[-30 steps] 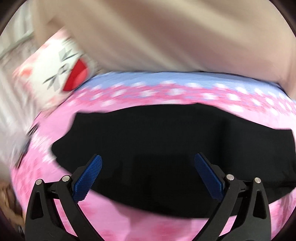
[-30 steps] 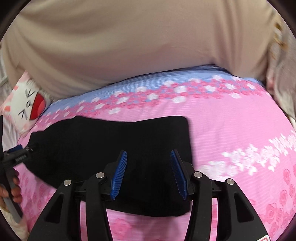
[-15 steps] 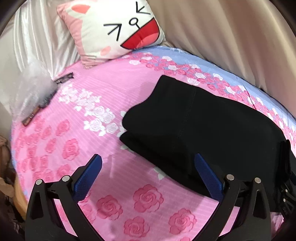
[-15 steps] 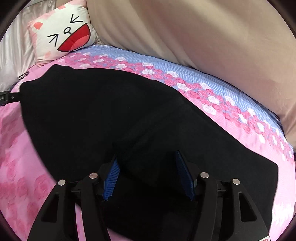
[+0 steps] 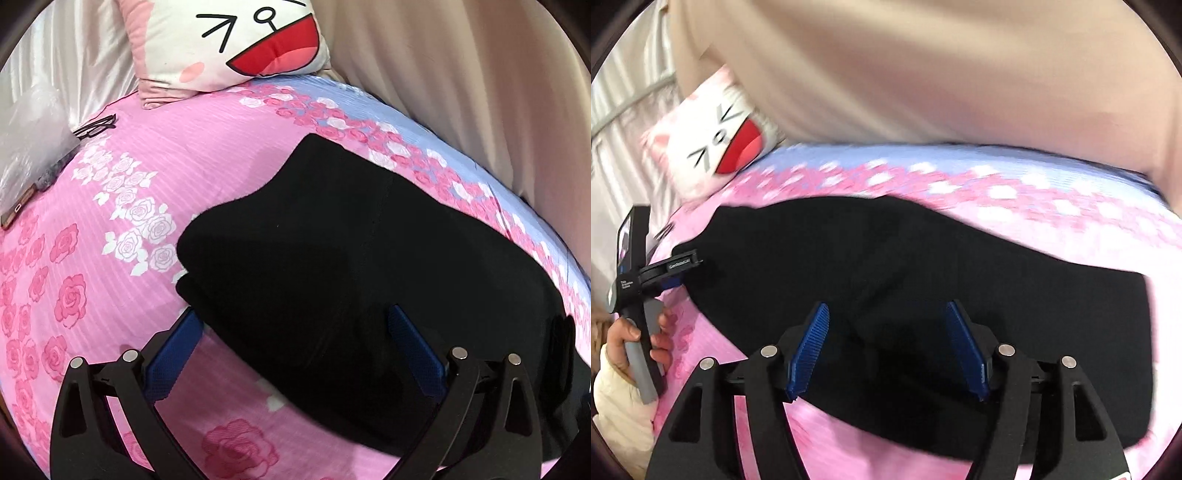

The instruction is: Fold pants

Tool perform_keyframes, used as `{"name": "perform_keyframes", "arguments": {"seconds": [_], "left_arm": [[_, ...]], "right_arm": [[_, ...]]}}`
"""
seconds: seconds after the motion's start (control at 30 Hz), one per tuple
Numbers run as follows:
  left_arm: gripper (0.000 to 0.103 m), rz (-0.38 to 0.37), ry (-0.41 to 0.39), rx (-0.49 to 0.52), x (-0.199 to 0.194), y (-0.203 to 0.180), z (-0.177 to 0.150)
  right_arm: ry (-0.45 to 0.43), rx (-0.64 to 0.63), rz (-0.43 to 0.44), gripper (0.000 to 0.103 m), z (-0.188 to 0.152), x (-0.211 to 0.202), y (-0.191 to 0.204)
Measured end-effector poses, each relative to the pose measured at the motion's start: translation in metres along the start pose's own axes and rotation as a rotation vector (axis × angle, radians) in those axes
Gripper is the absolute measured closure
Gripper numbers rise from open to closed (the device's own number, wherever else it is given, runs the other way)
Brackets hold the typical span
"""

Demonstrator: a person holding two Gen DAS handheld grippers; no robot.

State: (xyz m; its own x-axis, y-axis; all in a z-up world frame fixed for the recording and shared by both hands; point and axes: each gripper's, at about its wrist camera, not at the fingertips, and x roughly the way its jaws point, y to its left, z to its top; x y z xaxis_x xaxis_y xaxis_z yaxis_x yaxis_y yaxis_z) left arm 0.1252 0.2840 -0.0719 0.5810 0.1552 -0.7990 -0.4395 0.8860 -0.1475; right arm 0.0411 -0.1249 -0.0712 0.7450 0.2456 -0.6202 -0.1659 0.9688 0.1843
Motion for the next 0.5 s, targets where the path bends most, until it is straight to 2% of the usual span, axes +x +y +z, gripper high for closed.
{"name": "perform_keyframes", "arguments": {"seconds": [0.1,0.17,0.23,0.3,0.37,0.47,0.5], "left_arm": [[0.005,-0.003,0.012,-0.019,0.001,0.001,0.003],[0.005,0.007,0.014,-0.011,0.001,0.001,0.002],[0.005,0.027,0.008,0.004,0.001,-0.002,0.000],[0.005,0.059,-0.002,0.016,0.002,-0.006,-0.003],[0.005,0.076,-0.014,0.014,0.002,-0.008,-0.004],[0.005,0.089,-0.011,-0.006,0.002,-0.010,-0.005],[0.005,0.091,-0.007,-0.013,0.001,-0.011,-0.005]], "right_arm": [[-0.020,0.139,-0.138,0.026,-0.015,-0.031,-0.065],[-0.022,0.248,-0.220,0.025,-0.033,-0.046,-0.115],[0.015,0.364,-0.248,0.024,-0.052,-0.051,-0.155],[0.050,0.480,-0.158,0.024,-0.073,-0.048,-0.188],[0.069,0.557,-0.029,0.024,-0.087,-0.036,-0.202],[0.035,0.525,0.006,0.023,-0.087,-0.027,-0.192],[0.029,0.509,0.017,0.028,-0.084,-0.021,-0.185]]}}
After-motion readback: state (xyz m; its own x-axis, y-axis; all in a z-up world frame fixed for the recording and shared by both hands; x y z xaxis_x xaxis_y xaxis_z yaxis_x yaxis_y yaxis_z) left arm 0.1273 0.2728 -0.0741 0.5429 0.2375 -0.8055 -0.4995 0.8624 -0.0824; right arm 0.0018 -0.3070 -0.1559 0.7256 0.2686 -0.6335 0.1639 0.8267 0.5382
